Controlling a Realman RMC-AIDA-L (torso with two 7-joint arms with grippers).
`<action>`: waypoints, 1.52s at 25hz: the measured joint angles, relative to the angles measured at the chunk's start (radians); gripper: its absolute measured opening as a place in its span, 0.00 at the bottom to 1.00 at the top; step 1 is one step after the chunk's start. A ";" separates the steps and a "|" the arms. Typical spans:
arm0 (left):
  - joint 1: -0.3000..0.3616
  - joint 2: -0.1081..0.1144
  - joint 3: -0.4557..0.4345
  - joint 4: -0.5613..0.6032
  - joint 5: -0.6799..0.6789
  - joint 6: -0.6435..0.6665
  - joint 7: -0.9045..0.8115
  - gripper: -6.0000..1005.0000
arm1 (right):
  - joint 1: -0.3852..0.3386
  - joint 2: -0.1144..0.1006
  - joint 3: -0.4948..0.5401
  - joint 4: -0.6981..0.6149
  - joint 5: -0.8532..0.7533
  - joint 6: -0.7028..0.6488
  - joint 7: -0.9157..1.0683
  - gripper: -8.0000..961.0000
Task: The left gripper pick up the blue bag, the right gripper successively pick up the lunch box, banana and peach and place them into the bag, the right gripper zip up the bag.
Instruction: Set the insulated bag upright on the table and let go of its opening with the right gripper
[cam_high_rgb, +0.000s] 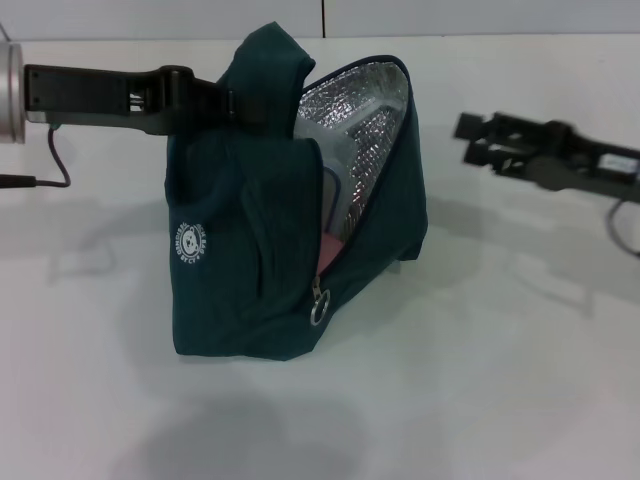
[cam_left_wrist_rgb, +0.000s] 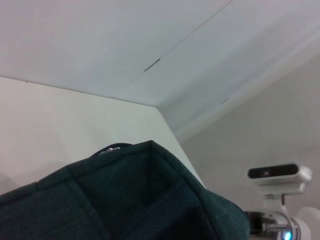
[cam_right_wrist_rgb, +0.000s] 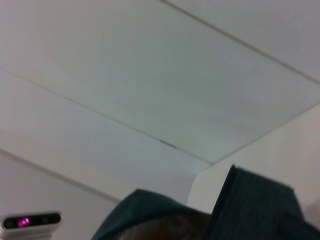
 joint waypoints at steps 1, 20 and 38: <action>0.000 0.000 0.002 0.000 0.000 0.000 0.000 0.05 | 0.018 0.005 -0.004 0.032 0.000 0.011 -0.015 0.79; -0.012 -0.013 0.017 0.000 0.000 0.000 0.005 0.05 | 0.149 0.021 -0.127 0.112 0.005 0.109 -0.069 0.72; -0.007 -0.014 0.017 -0.035 -0.085 0.035 0.009 0.05 | 0.014 0.010 -0.113 -0.127 0.135 -0.102 -0.155 0.10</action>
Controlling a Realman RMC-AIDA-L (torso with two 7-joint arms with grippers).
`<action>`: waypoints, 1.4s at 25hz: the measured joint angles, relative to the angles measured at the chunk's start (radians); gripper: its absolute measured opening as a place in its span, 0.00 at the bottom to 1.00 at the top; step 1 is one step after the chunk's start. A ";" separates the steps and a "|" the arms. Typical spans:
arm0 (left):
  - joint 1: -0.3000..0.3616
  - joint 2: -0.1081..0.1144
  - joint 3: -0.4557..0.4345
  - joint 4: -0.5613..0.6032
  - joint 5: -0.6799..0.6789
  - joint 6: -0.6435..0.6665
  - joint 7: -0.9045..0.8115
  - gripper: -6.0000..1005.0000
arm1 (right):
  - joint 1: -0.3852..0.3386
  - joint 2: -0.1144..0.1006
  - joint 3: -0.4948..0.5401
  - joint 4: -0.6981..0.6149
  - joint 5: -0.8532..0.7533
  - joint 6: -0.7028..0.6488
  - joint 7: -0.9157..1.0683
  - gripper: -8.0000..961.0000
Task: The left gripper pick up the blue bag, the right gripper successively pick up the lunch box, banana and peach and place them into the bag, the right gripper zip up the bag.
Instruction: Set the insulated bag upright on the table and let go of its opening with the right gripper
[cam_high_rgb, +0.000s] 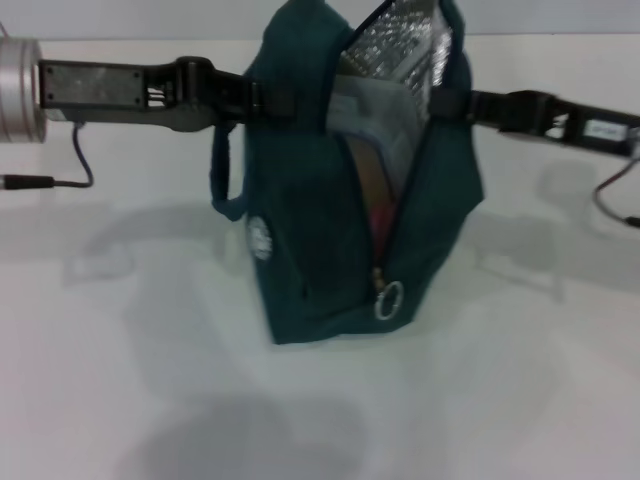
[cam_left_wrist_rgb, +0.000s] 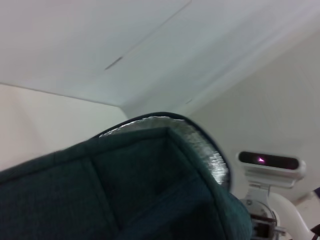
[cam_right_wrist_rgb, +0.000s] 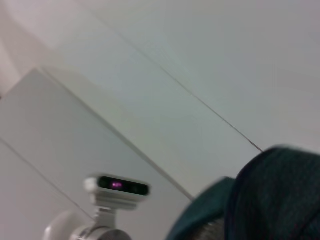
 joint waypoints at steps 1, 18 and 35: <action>-0.002 -0.002 0.000 -0.016 -0.005 -0.001 0.004 0.05 | -0.024 -0.001 0.000 -0.049 0.003 -0.014 0.009 0.09; 0.001 -0.035 0.000 -0.238 0.046 -0.109 0.149 0.05 | -0.083 -0.012 -0.005 -0.065 -0.059 -0.053 -0.060 0.08; 0.004 -0.037 0.000 -0.243 0.039 -0.102 0.158 0.05 | -0.169 -0.015 0.059 -0.101 -0.051 -0.180 -0.134 0.49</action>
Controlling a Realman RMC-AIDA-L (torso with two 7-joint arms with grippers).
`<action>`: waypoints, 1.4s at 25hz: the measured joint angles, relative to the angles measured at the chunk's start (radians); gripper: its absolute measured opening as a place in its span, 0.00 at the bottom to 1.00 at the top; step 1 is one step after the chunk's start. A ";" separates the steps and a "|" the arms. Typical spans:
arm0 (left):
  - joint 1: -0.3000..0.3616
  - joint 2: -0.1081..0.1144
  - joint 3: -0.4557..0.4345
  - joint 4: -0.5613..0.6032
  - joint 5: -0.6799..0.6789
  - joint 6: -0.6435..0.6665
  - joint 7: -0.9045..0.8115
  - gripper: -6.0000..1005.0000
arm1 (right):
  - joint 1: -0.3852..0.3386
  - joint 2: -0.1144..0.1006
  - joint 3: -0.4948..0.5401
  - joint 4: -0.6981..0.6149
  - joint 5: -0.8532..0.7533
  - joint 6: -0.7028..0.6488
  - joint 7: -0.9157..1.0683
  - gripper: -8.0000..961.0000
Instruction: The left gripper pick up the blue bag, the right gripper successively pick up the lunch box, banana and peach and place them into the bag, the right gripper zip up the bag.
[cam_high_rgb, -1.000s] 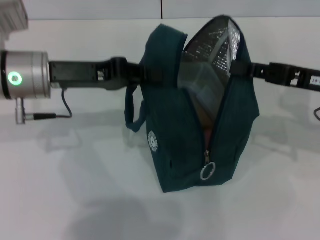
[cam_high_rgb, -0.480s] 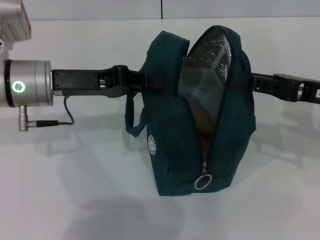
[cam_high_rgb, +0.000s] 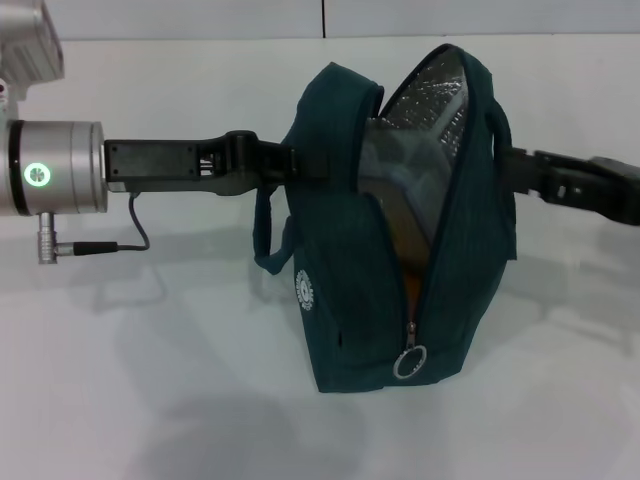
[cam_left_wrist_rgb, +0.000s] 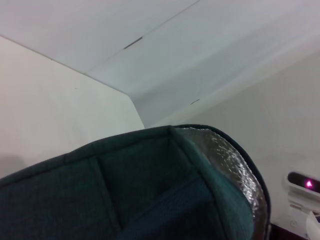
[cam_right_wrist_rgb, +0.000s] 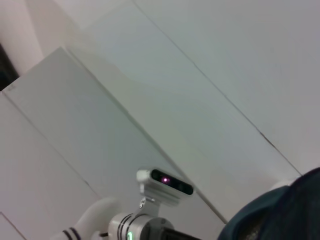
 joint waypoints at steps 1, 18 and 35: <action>0.000 0.000 0.000 0.000 0.000 0.001 0.000 0.05 | -0.012 0.000 0.007 -0.007 0.001 -0.012 -0.013 0.52; 0.000 -0.012 0.011 -0.017 -0.001 0.014 0.007 0.05 | -0.110 0.006 0.001 0.228 -0.132 -0.273 -0.682 0.76; -0.007 -0.019 0.025 -0.034 -0.004 0.015 0.007 0.05 | -0.043 0.021 -0.156 0.395 -0.128 0.063 -0.920 0.76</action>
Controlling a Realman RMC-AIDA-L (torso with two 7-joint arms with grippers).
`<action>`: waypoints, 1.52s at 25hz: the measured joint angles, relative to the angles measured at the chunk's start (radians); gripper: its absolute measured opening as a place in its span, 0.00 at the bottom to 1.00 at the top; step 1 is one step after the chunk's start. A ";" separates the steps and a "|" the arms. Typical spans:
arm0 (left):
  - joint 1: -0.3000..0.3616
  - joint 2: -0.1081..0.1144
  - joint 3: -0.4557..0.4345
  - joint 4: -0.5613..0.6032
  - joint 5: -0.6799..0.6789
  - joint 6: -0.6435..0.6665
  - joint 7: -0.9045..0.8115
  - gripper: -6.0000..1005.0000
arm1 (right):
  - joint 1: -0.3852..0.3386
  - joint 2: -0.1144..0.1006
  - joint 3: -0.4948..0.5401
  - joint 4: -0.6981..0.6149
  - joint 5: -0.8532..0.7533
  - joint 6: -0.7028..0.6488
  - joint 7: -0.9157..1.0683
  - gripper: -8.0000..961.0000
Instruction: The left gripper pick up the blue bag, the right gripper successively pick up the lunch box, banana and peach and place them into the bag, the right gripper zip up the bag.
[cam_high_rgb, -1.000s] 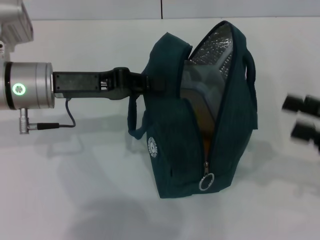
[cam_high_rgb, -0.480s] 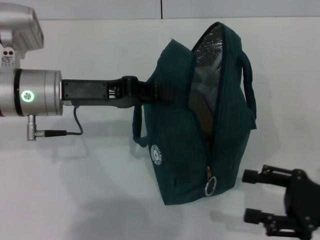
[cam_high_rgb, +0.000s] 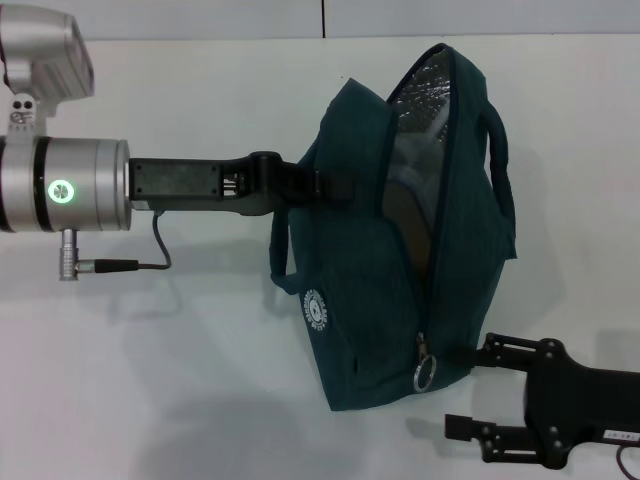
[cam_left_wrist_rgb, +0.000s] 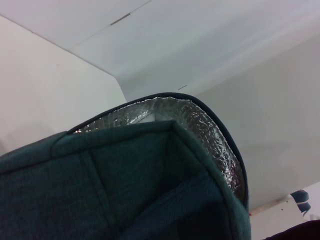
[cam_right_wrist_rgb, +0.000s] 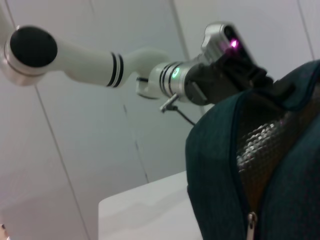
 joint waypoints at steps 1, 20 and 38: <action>-0.001 0.000 0.000 0.000 0.000 0.000 0.000 0.05 | 0.007 0.001 -0.007 0.000 0.000 0.004 0.000 0.76; -0.001 -0.001 0.001 -0.009 -0.003 0.000 0.013 0.05 | 0.064 0.004 -0.365 -0.011 0.280 0.116 -0.002 0.74; 0.004 0.003 0.001 -0.010 -0.004 0.000 0.020 0.05 | 0.034 -0.004 -0.360 -0.001 0.325 0.113 0.003 0.65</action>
